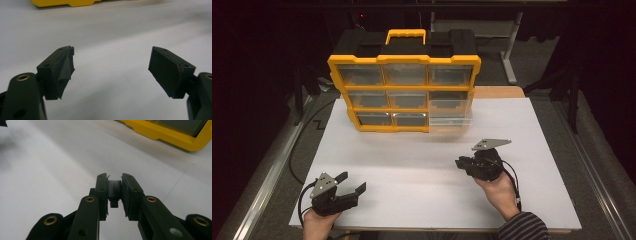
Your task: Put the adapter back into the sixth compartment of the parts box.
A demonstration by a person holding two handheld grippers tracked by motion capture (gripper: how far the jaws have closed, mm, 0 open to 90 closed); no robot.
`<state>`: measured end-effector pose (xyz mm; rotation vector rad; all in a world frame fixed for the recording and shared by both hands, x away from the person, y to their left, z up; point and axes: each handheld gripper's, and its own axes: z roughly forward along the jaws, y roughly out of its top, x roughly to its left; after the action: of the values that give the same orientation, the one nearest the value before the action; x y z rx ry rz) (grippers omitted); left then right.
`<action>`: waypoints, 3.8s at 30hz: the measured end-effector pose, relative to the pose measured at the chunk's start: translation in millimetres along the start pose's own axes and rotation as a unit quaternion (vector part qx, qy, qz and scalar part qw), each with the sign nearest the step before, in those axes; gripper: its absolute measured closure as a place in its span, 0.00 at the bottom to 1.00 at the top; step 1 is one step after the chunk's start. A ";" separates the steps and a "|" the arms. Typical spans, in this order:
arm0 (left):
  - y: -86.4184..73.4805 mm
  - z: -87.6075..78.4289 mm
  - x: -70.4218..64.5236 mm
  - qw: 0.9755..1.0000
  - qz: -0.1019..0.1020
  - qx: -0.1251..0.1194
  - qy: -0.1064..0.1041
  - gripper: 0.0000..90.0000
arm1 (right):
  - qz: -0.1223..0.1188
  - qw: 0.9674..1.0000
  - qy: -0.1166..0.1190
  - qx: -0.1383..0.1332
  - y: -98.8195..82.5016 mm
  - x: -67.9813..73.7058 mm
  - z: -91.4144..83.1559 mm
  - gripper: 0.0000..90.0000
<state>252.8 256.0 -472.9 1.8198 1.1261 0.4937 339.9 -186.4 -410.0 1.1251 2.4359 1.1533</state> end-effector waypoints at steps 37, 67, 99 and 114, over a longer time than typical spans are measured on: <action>0.1 -0.5 0.3 1.000 -0.001 -0.002 -0.002 0.23 | -0.002 0.997 0.012 -0.082 47.8 1.3 -39.7 0.85; 0.1 -0.1 0.5 1.000 -0.001 -0.001 -0.003 0.24 | -0.011 0.995 -0.001 -0.096 100.1 -9.9 -59.5 0.85; 0.2 -0.7 0.7 1.000 -0.003 -0.001 -0.003 0.24 | -0.018 0.996 -0.054 -0.066 137.1 -23.9 -29.7 0.70; -0.1 -1.7 0.4 1.000 -0.002 -0.006 0.001 0.24 | -0.025 0.993 -0.055 -0.097 118.2 -18.5 -51.3 0.56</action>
<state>251.7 257.2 -472.2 1.8071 1.1255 0.4979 392.6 -181.7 -291.0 1.0348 2.2035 1.2455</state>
